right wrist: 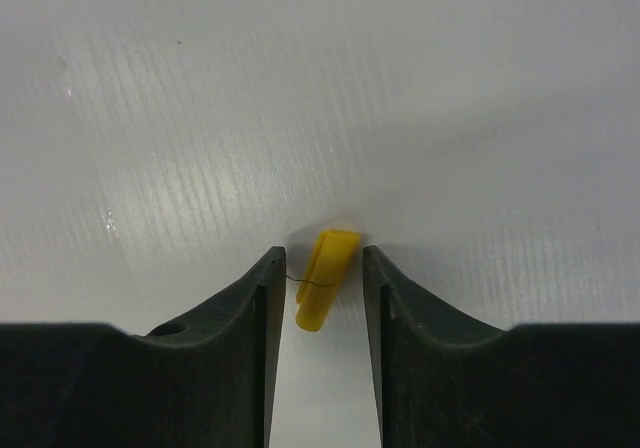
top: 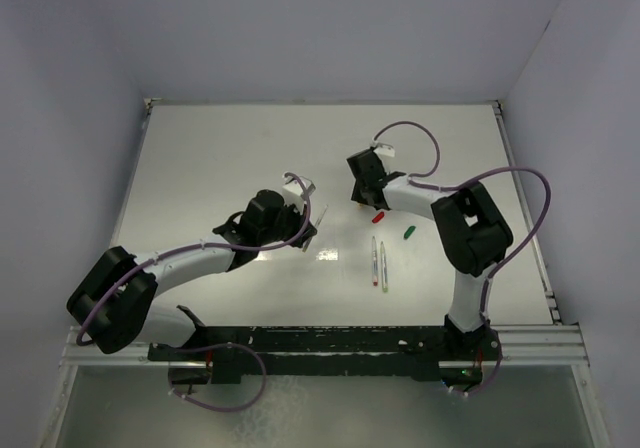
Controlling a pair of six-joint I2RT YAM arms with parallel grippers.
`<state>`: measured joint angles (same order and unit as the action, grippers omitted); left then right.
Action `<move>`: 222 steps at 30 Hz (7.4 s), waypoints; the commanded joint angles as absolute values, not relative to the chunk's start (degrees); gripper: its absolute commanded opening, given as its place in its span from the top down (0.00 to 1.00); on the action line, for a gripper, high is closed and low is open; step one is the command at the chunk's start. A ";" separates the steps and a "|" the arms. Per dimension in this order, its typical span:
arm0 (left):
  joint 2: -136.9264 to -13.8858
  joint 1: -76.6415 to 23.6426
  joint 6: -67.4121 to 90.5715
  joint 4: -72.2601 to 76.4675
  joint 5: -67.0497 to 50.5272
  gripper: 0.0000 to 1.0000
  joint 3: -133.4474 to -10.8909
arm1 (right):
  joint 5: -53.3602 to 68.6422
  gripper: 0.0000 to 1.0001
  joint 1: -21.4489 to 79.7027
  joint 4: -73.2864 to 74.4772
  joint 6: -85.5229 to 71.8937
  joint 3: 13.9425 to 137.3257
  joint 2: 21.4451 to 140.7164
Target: Insert the pens into the pen caps
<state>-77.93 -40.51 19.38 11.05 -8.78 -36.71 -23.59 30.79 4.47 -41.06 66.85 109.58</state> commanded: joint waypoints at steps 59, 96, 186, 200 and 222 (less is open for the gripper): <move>-82.55 -40.52 32.98 40.75 -27.90 1.00 -44.49 | -7.11 1.00 32.69 -73.20 -27.39 21.71 60.12; -83.86 -40.60 35.77 44.38 -30.35 1.00 -45.09 | -5.01 1.00 32.69 -85.43 -32.11 22.67 69.65; -81.47 -36.05 35.10 66.54 -19.02 1.00 -45.61 | 13.30 1.00 34.63 -59.34 -40.77 22.27 73.54; -86.78 -36.37 30.70 51.59 -22.77 1.00 -45.11 | 0.96 0.58 34.89 -52.27 -36.97 29.58 65.91; -102.69 -36.25 19.27 -3.22 5.78 1.00 -65.77 | -21.59 0.49 34.88 -21.42 -31.81 30.74 44.39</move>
<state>-98.96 -36.40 20.16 5.85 1.15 -62.59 -17.96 34.65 -25.45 -32.18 29.45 45.28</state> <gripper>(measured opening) 0.029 0.511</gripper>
